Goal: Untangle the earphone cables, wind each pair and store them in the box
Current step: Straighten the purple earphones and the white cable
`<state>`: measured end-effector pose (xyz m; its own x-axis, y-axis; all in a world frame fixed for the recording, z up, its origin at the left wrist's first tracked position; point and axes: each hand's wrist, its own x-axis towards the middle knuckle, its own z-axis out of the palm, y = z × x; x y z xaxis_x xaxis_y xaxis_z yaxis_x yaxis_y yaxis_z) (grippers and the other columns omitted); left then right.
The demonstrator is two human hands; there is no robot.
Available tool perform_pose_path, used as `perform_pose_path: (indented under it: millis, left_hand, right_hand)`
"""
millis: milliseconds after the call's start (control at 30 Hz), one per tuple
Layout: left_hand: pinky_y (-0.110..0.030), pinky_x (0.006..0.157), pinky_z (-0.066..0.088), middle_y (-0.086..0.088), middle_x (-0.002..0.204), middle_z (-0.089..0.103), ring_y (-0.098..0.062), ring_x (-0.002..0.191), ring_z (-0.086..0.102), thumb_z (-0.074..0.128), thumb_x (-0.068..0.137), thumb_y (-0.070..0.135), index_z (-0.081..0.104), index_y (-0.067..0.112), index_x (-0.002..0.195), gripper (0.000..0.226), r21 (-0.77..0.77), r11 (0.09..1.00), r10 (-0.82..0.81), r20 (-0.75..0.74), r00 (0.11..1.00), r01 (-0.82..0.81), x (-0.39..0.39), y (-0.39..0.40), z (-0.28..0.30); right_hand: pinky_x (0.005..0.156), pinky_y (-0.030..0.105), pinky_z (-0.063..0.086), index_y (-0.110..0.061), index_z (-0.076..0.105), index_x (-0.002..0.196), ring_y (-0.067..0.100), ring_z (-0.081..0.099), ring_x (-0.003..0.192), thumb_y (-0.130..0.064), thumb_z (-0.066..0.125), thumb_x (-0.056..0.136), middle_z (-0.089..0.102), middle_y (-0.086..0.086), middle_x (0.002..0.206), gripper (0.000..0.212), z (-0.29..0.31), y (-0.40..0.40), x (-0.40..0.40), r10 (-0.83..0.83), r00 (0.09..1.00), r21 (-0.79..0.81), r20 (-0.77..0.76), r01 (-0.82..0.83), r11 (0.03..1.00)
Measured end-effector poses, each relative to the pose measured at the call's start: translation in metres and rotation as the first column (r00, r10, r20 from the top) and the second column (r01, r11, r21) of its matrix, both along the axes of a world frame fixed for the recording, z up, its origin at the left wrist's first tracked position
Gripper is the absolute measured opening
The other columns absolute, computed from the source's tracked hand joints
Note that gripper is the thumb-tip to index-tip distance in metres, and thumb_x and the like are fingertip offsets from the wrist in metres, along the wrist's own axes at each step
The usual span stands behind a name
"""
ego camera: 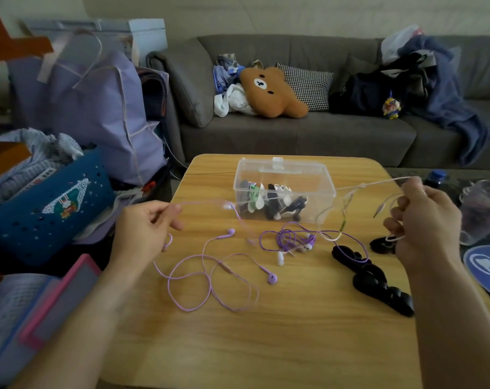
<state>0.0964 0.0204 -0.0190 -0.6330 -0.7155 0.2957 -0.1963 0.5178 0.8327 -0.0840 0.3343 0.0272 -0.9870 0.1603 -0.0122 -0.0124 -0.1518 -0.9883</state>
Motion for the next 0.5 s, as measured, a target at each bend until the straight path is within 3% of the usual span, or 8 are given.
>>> perform_pose_path:
  millis: [167, 233, 333, 400, 500]
  left_hand:
    - [-0.016, 0.036, 0.039, 0.01, 0.065, 0.071, -0.005, 0.041, 0.05, 0.051, 0.101, 0.018, 0.067, 0.02, 0.087, 0.021, 0.088, 0.987, 0.131, 0.039, 0.991, -0.134, 0.0, -0.013, -0.008]
    - [-0.021, 0.042, 0.042, 0.003, 0.064, 0.071, -0.011, 0.047, 0.054, 0.048, 0.1, 0.011, 0.065, 0.022, 0.1, 0.021, 0.083, 0.989, 0.108, 0.128, 0.986, -0.12, -0.002, -0.015, -0.012]
    - [-0.027, 0.054, 0.048, 0.002, 0.081, 0.069, -0.019, 0.059, 0.063, 0.045, 0.096, 0.0, 0.069, 0.022, 0.11, 0.036, 0.077, 0.996, 0.028, 0.265, 0.964, -0.05, -0.004, -0.014, -0.018]
    - [-0.026, 0.064, 0.047, 0.004, 0.088, 0.07, -0.016, 0.07, 0.065, 0.045, 0.093, -0.002, 0.074, 0.023, 0.099, 0.038, 0.002, 1.0, 0.008, 0.346, 0.938, -0.009, -0.004, -0.01, -0.016]
    - [-0.025, 0.065, 0.046, 0.005, 0.088, 0.072, -0.014, 0.079, 0.066, 0.045, 0.092, 0.0, 0.07, 0.03, 0.079, 0.041, -0.048, 0.997, -0.042, 0.402, 0.915, 0.066, -0.003, -0.004, -0.007]
  right_hand:
    - [0.061, 0.027, 0.044, -0.02, 0.056, 0.1, 0.006, 0.049, 0.058, -0.034, 0.046, 0.103, 0.051, -0.007, 0.069, 0.017, 0.007, 0.005, 0.001, -0.112, 0.993, -0.134, 0.027, 0.115, 0.984]
    - [0.07, 0.031, 0.047, -0.025, 0.058, 0.09, 0.007, 0.054, 0.066, -0.034, 0.045, 0.103, 0.054, -0.007, 0.071, 0.02, 0.009, 0.004, 0.003, -0.088, 0.996, -0.124, 0.026, 0.09, 0.988]
    - [0.074, 0.033, 0.047, -0.026, 0.057, 0.083, 0.009, 0.056, 0.07, -0.03, 0.045, 0.102, 0.056, -0.006, 0.073, 0.023, 0.01, -0.001, 0.007, -0.068, 0.997, -0.061, -0.03, 0.066, 0.996]
    - [0.073, 0.032, 0.045, -0.025, 0.056, 0.082, 0.008, 0.055, 0.068, -0.027, 0.046, 0.101, 0.055, -0.005, 0.072, 0.022, 0.011, -0.005, 0.009, -0.054, 0.995, -0.032, -0.079, 0.052, 0.998]
    - [0.07, 0.032, 0.045, -0.024, 0.057, 0.08, 0.008, 0.055, 0.065, -0.027, 0.05, 0.1, 0.055, -0.005, 0.069, 0.021, 0.012, -0.009, 0.011, 0.027, 0.984, 0.055, -0.175, -0.018, 0.998]
